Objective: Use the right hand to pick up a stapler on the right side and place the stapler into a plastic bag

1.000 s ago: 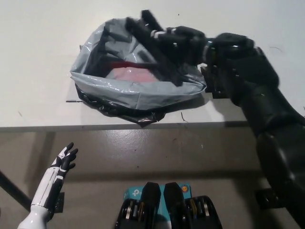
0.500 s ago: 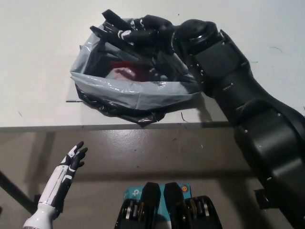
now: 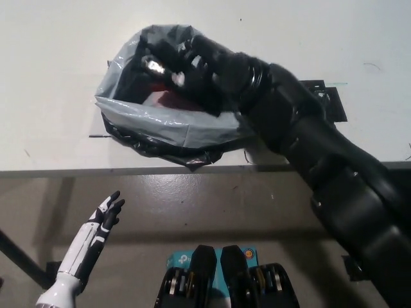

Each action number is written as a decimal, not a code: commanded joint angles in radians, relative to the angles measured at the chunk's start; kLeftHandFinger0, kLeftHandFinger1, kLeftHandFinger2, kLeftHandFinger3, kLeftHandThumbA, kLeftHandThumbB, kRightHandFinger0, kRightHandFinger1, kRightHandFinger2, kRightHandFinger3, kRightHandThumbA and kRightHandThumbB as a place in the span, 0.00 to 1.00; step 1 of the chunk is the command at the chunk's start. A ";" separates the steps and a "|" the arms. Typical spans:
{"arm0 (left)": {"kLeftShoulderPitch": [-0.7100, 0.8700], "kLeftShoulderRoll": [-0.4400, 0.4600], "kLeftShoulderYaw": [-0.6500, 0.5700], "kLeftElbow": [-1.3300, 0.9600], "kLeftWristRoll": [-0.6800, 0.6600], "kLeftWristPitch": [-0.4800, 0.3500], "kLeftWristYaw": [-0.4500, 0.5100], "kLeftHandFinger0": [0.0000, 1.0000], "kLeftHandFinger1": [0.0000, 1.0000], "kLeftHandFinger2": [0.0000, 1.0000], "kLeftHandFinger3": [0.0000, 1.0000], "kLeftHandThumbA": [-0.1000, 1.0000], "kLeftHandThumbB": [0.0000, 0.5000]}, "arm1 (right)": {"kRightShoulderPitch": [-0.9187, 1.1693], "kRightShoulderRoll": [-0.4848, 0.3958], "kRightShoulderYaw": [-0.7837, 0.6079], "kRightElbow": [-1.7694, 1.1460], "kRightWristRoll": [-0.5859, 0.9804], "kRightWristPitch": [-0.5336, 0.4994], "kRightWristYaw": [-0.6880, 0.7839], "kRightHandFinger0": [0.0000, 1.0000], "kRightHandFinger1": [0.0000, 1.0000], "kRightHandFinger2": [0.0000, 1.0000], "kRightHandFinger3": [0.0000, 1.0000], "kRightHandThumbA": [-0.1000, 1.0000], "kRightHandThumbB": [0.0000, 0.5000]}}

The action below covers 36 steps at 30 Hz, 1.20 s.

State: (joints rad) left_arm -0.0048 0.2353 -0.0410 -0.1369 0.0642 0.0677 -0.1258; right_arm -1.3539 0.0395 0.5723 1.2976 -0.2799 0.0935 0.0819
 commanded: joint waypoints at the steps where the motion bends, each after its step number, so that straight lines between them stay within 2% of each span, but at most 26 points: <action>1: -0.038 0.030 0.000 -0.048 -0.007 -0.012 -0.032 1.00 1.00 1.00 1.00 1.00 0.06 | -0.089 -0.048 0.129 -0.018 -0.229 -0.216 -0.273 1.00 1.00 1.00 1.00 0.70 0.79; 14: -0.061 0.033 -0.001 -0.042 0.008 -0.015 -0.033 1.00 1.00 1.00 1.00 1.00 0.04 | -0.080 -0.077 0.153 0.002 -0.257 -0.250 -0.316 1.00 1.00 1.00 1.00 0.80 0.83; 17: -0.057 0.033 -0.002 -0.044 0.013 -0.018 -0.033 1.00 1.00 1.00 1.00 1.00 0.07 | -0.081 -0.087 0.128 -0.018 -0.250 -0.273 -0.311 1.00 1.00 1.00 1.00 0.83 0.80; 19: -0.054 0.033 -0.001 -0.047 0.014 -0.012 -0.034 1.00 1.00 1.00 1.00 1.00 0.05 | -0.084 -0.104 0.103 -0.067 -0.239 -0.276 -0.292 1.00 1.00 1.00 1.00 0.85 0.79; 21: -0.042 0.029 -0.003 -0.052 0.013 -0.012 -0.035 1.00 1.00 1.00 1.00 1.00 0.05 | -0.068 -0.139 0.066 -0.182 -0.227 -0.264 -0.257 1.00 1.00 1.00 1.00 0.86 0.75; 23: -0.037 0.025 -0.007 -0.057 0.020 -0.012 -0.033 1.00 1.00 1.00 1.00 1.00 0.04 | -0.050 -0.161 0.040 -0.264 -0.226 -0.244 -0.230 1.00 1.00 1.00 1.00 0.88 0.76; 25: -0.030 0.021 -0.009 -0.054 0.019 -0.026 -0.031 1.00 1.00 1.00 1.00 1.00 0.04 | 0.009 -0.219 -0.025 -0.496 -0.187 -0.205 -0.170 1.00 1.00 1.00 1.00 0.90 0.73; 28: -0.045 0.016 -0.007 -0.043 0.017 -0.028 -0.028 1.00 1.00 1.00 1.00 1.00 0.05 | 0.071 -0.276 -0.099 -0.738 -0.142 -0.160 -0.115 1.00 1.00 1.00 1.00 0.85 0.67; 30: -0.047 0.011 -0.008 -0.043 0.026 -0.023 -0.021 1.00 1.00 1.00 1.00 1.00 0.06 | 0.130 -0.314 -0.151 -0.918 -0.103 -0.120 -0.077 1.00 1.00 1.00 1.00 0.86 0.65; 34: -0.015 -0.003 -0.001 -0.047 0.001 -0.036 -0.018 1.00 1.00 1.00 1.00 1.00 0.06 | 0.314 -0.402 -0.261 -1.327 -0.030 -0.011 -0.017 1.00 1.00 1.00 1.00 0.90 0.67; 36: -0.004 -0.003 0.007 -0.050 -0.002 -0.046 -0.013 1.00 1.00 1.00 1.00 1.00 0.05 | 0.365 -0.425 -0.291 -1.435 -0.012 0.014 -0.003 1.00 1.00 1.00 1.00 0.93 0.69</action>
State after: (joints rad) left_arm -0.0415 0.2357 -0.0445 -0.1379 0.0752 0.0682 -0.1440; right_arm -1.1557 -0.1686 0.5268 0.6837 -0.4753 -0.0998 -0.1041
